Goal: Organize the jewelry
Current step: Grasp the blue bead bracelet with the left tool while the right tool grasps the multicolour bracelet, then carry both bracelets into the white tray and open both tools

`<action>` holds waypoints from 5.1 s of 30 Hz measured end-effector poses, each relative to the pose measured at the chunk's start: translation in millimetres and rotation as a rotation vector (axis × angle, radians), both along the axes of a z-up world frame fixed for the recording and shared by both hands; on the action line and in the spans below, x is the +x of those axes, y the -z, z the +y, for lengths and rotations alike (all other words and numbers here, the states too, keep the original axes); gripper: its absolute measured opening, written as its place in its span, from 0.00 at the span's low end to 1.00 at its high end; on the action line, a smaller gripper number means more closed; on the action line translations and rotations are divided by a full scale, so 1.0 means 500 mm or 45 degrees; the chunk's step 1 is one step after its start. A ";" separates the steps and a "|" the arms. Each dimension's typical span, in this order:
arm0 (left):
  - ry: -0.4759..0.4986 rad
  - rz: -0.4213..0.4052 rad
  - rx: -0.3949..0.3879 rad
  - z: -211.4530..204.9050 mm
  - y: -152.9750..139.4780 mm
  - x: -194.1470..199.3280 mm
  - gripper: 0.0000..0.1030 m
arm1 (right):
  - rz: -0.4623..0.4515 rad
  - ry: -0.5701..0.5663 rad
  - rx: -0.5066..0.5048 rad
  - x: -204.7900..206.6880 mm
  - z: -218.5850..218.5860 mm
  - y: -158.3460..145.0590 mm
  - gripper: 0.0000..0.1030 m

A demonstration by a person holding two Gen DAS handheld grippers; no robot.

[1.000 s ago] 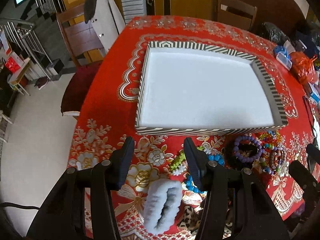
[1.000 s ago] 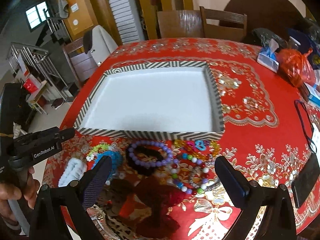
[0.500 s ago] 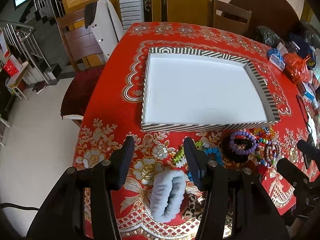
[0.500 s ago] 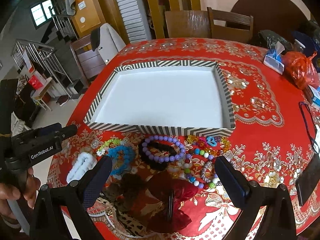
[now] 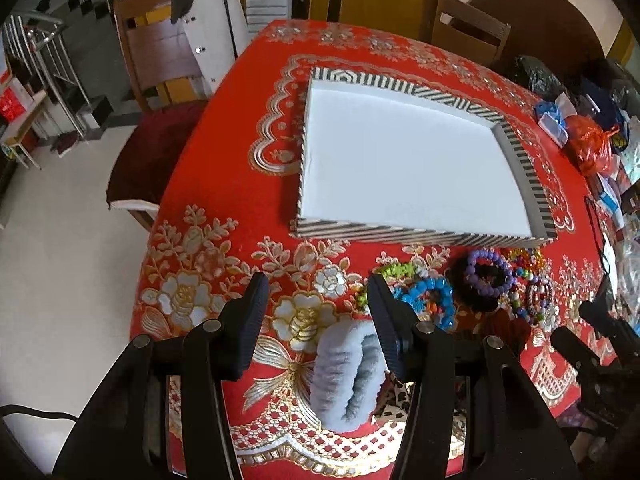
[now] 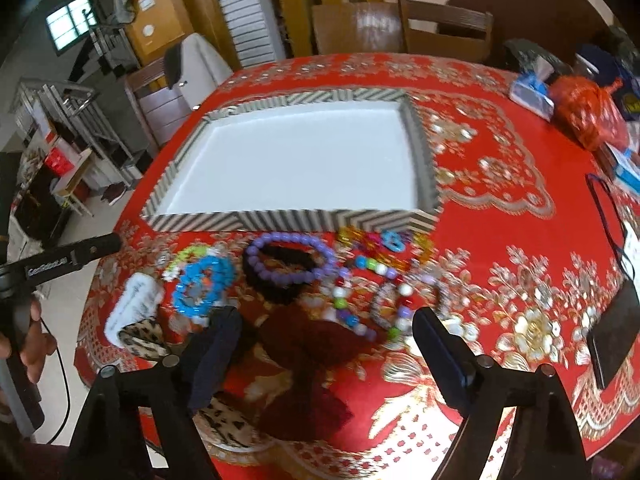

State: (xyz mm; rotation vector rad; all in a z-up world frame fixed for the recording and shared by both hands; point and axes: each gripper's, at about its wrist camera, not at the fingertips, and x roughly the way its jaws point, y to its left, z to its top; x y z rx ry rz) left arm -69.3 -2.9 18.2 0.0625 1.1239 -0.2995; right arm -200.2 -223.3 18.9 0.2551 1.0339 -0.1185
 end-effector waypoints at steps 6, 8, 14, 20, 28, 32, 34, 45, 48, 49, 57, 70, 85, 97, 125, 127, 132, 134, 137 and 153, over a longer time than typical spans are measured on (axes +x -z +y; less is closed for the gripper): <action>0.089 0.031 -0.052 -0.025 0.005 -0.009 0.49 | 0.041 0.110 -0.011 -0.024 -0.066 0.021 0.79; 0.130 0.040 -0.067 -0.038 0.006 -0.015 0.49 | 0.056 0.150 0.015 -0.029 -0.089 0.031 0.70; 0.232 0.112 -0.068 -0.079 0.034 -0.029 0.49 | 0.083 0.152 0.020 -0.018 -0.108 0.052 0.60; 0.250 0.128 -0.020 -0.090 0.054 -0.029 0.49 | 0.097 0.085 -0.005 0.021 -0.097 0.071 0.47; 0.247 0.144 -0.092 -0.082 0.030 -0.025 0.49 | 0.110 0.075 0.026 0.033 -0.110 0.082 0.46; 0.291 0.158 -0.042 -0.100 0.045 -0.024 0.49 | 0.117 0.059 0.042 0.036 -0.111 0.086 0.46; 0.301 0.198 -0.039 -0.110 0.061 -0.019 0.49 | 0.119 0.051 0.045 0.037 -0.109 0.087 0.46; 0.321 0.232 0.098 -0.120 0.106 0.006 0.49 | 0.127 0.022 0.065 0.047 -0.119 0.103 0.46; 0.357 0.243 0.116 -0.131 0.118 0.007 0.48 | 0.122 -0.003 0.045 0.052 -0.115 0.105 0.41; 0.362 0.240 0.126 -0.137 0.121 0.004 0.43 | 0.129 -0.016 0.055 0.055 -0.114 0.109 0.29; 0.373 0.242 0.029 -0.136 0.121 0.012 0.07 | 0.065 -0.029 0.078 0.036 -0.114 0.079 0.07; 0.391 0.113 -0.148 -0.110 -0.019 0.013 0.07 | -0.015 -0.049 0.060 0.030 -0.111 -0.007 0.06; 0.358 0.091 -0.162 -0.066 -0.047 0.012 0.07 | 0.126 -0.072 0.066 0.066 -0.100 0.112 0.08; 0.338 0.036 -0.190 -0.057 -0.089 0.045 0.07 | -0.079 -0.110 0.004 0.068 -0.096 -0.058 0.08; 0.351 0.126 -0.179 -0.370 0.013 0.372 0.07 | -0.019 -0.178 -0.002 0.528 -0.252 0.055 0.08; 0.304 0.143 -0.140 -0.369 0.040 0.399 0.07 | -0.013 -0.178 -0.009 0.540 -0.258 0.065 0.08; 0.265 0.135 -0.058 -0.356 0.072 0.415 0.08 | -0.043 -0.157 -0.016 0.535 -0.262 0.064 0.35; 0.267 0.130 -0.033 -0.354 0.077 0.412 0.14 | -0.064 -0.153 0.009 0.520 -0.259 0.053 0.39; 0.263 0.112 -0.032 -0.348 0.071 0.404 0.41 | -0.097 -0.144 0.023 0.481 -0.245 0.024 0.39; 0.216 -0.111 0.037 -0.252 -0.046 0.234 0.44 | -0.107 -0.123 0.103 0.231 -0.131 -0.039 0.40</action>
